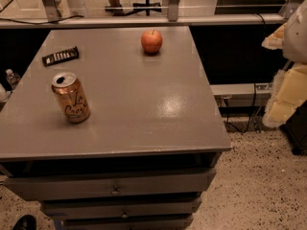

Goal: Pick apple

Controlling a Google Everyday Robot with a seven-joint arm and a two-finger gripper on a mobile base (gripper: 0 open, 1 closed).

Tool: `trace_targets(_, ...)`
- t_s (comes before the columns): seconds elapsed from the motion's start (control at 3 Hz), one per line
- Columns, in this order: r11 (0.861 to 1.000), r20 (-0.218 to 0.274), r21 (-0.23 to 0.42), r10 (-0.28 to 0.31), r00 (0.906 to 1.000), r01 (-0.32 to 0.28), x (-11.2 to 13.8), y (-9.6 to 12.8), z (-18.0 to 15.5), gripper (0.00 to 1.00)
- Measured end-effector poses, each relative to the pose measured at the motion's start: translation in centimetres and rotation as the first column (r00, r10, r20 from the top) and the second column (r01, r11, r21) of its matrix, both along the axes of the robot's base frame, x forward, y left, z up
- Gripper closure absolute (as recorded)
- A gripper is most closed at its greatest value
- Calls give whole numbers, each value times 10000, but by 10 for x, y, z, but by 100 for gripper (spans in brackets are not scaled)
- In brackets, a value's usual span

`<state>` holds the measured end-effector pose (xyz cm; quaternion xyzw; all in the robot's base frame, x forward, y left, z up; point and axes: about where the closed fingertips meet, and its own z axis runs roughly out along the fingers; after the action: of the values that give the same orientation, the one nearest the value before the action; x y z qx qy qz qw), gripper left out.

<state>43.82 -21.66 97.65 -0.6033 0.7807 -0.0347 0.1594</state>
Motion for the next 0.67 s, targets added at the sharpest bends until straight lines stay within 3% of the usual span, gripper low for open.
trace_targets(0.33,10000,62,29,29,10000,-29,1,1,1,0)
trace_targets(0.67,9982,397,591,64,9992,-87,19,5,-11,0)
